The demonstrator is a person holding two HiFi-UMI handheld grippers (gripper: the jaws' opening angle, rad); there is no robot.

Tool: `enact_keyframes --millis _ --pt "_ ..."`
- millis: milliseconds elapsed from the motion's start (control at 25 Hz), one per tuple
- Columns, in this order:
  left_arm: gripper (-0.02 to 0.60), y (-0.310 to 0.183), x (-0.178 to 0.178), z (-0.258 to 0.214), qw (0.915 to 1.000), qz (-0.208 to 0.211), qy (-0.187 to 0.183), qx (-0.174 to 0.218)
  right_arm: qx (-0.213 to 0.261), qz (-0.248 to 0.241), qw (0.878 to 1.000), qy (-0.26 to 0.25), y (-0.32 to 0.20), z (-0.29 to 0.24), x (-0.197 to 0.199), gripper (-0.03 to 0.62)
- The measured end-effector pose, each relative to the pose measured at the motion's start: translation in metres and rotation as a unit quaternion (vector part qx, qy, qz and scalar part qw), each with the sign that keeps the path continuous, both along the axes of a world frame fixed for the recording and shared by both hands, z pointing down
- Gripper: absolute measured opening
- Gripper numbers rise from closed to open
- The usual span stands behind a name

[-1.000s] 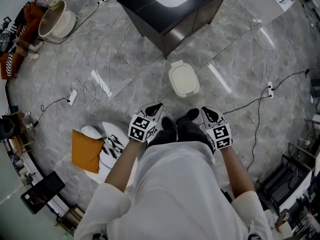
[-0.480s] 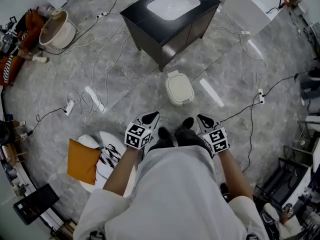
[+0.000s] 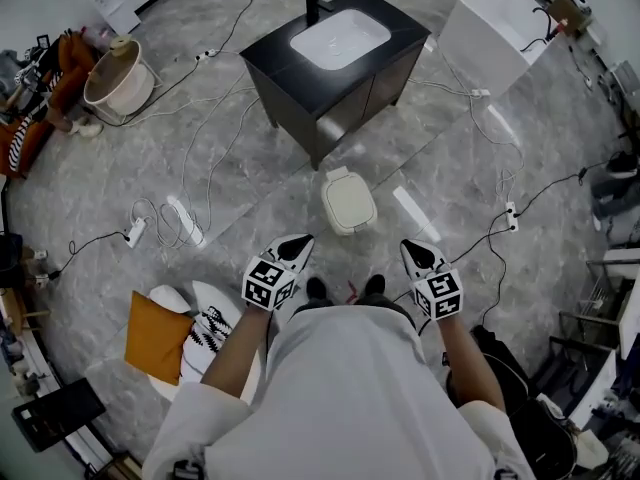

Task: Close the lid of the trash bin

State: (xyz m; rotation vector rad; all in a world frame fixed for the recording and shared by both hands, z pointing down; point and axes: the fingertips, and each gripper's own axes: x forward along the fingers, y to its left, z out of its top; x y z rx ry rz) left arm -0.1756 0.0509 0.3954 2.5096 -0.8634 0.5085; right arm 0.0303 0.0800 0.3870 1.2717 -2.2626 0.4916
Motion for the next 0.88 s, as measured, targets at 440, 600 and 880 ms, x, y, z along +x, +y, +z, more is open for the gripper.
enact_keyframes --millis 440,600,880 --pt "0.018 -0.01 0.031 -0.036 0.9976 -0.059 0.01 0.036 0.05 0.017 0.999 -0.01 -0.02 -0.035 0.061 0.032" --pt "0.018 -0.008 0.032 -0.04 0.9958 -0.08 0.005 0.044 0.051 0.01 0.999 -0.014 -0.021 -0.033 0.07 0.032" --pt "0.018 -0.009 0.031 -0.047 0.9937 -0.101 -0.001 0.049 0.059 -0.002 0.998 -0.016 -0.023 -0.038 0.079 0.031"
